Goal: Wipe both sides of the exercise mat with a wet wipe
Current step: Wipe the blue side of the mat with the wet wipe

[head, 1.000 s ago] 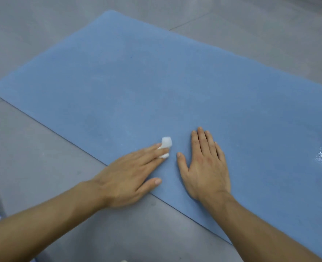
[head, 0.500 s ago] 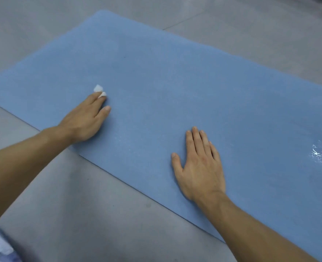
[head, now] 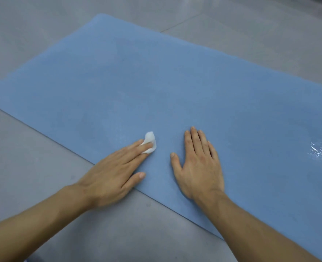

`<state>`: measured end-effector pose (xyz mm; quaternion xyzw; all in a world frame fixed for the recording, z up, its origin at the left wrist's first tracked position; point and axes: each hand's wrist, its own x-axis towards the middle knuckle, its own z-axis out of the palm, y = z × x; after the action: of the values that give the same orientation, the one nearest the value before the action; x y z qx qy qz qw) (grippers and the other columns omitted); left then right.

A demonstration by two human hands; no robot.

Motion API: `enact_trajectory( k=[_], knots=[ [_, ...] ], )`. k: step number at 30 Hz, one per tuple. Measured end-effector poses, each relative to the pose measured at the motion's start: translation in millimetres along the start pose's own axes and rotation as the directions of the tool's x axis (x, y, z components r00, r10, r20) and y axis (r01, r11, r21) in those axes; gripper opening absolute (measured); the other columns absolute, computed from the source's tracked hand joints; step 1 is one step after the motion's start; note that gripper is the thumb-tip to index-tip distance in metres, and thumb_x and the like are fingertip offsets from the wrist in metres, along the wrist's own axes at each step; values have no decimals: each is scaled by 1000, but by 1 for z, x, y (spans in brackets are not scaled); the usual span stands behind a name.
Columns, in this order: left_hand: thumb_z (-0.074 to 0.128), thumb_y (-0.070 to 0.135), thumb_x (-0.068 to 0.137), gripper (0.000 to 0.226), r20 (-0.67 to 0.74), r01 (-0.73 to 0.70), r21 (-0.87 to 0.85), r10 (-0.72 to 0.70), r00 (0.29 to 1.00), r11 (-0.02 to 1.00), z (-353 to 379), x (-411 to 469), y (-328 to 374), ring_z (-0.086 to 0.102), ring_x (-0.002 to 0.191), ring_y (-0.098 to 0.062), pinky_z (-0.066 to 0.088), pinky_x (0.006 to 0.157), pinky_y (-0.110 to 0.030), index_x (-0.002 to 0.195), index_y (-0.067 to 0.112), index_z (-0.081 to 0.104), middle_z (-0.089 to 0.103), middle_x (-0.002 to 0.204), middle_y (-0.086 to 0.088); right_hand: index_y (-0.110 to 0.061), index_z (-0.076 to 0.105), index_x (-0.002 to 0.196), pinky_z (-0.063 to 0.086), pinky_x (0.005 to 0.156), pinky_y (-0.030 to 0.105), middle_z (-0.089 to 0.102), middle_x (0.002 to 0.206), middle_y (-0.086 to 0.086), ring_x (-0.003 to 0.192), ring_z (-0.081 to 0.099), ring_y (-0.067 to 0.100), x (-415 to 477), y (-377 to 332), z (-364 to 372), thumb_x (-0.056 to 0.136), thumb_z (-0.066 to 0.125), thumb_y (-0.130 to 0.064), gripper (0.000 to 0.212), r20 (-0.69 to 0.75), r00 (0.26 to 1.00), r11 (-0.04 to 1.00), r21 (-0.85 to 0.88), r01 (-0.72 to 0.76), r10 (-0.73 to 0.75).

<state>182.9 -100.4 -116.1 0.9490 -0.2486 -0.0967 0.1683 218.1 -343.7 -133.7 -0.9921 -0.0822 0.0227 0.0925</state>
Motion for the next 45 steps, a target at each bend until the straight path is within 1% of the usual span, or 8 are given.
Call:
enact_trajectory(
  k=[7, 13, 18, 22, 26, 30, 37, 45],
  knots=[
    [12, 68, 100, 69, -102, 276, 47, -271, 957, 960, -23, -41, -60, 1, 154, 3, -4, 121, -13, 162, 37, 8, -1, 168, 20, -17, 5, 163, 3, 127, 36, -2, 171, -2, 156, -7, 14, -1, 1, -1, 97, 12, -60, 79, 16, 1000, 1000, 0, 0, 0],
    [24, 55, 104, 72, -144, 419, -8, -416, 898, 908, -19, 18, -76, -6, 154, 0, -7, 119, -14, 164, 17, 10, -6, 170, 12, -17, 6, 163, 5, 127, 36, 0, 171, -2, 156, -5, 14, -1, 1, 0, 97, 13, -60, 79, 13, 1000, 1000, -3, -3, 3],
    [11, 60, 97, 82, -116, 212, 42, -206, 972, 976, 3, 49, -23, -4, 156, -10, -11, 121, -17, 163, 12, 13, -6, 169, 3, -17, 13, 163, 9, 127, 37, 8, 170, -1, 157, 2, 15, 0, 1, 1, 97, 17, -59, 78, -10, 1000, 1000, -6, -7, 7],
    [23, 52, 106, 68, -73, 23, 52, -20, 997, 998, 21, 13, 23, 0, 157, -10, 5, 126, -29, 163, 14, 19, -2, 171, 5, -17, 12, 163, 7, 127, 36, 7, 170, -1, 157, 2, 15, 0, 0, 1, 97, 18, -59, 78, -11, 1000, 1000, -14, -2, 2],
    [31, 44, 108, 62, -79, 8, 87, -1, 997, 996, 22, -41, 30, 10, 157, -12, 12, 125, -32, 163, 17, 21, 6, 172, 5, -17, 12, 163, 6, 126, 35, 7, 170, -1, 157, 1, 15, -1, 0, 0, 96, 16, -60, 79, -10, 1000, 1000, -10, -7, 6],
    [23, 51, 106, 64, -128, 175, 66, -165, 978, 982, 3, -61, -11, 10, 156, -7, 10, 124, -30, 163, 23, 17, 5, 171, 11, -18, 5, 163, 1, 126, 34, -1, 171, -3, 156, -6, 13, -1, 1, 0, 97, 13, -60, 79, 12, 1000, 1000, -6, -1, 1],
    [14, 62, 100, 77, -174, 533, -17, -527, 832, 846, -25, -33, -99, -2, 153, 3, -4, 121, -16, 164, 19, 15, 1, 170, 13, -18, 7, 163, 4, 127, 36, 1, 171, -3, 156, -4, 13, -2, 0, 0, 96, 12, -61, 80, -1, 1000, 1000, 10, -8, 9],
    [32, 45, 107, 65, -137, -5, 73, 15, 990, 997, 25, -16, 18, 13, 157, -19, 12, 125, -34, 160, 9, 26, 12, 171, -7, -17, 11, 163, 8, 127, 37, 5, 171, -1, 157, 1, 15, 0, 1, 1, 96, 17, -60, 79, -6, 1000, 1000, 3, -7, 7]
  ],
)
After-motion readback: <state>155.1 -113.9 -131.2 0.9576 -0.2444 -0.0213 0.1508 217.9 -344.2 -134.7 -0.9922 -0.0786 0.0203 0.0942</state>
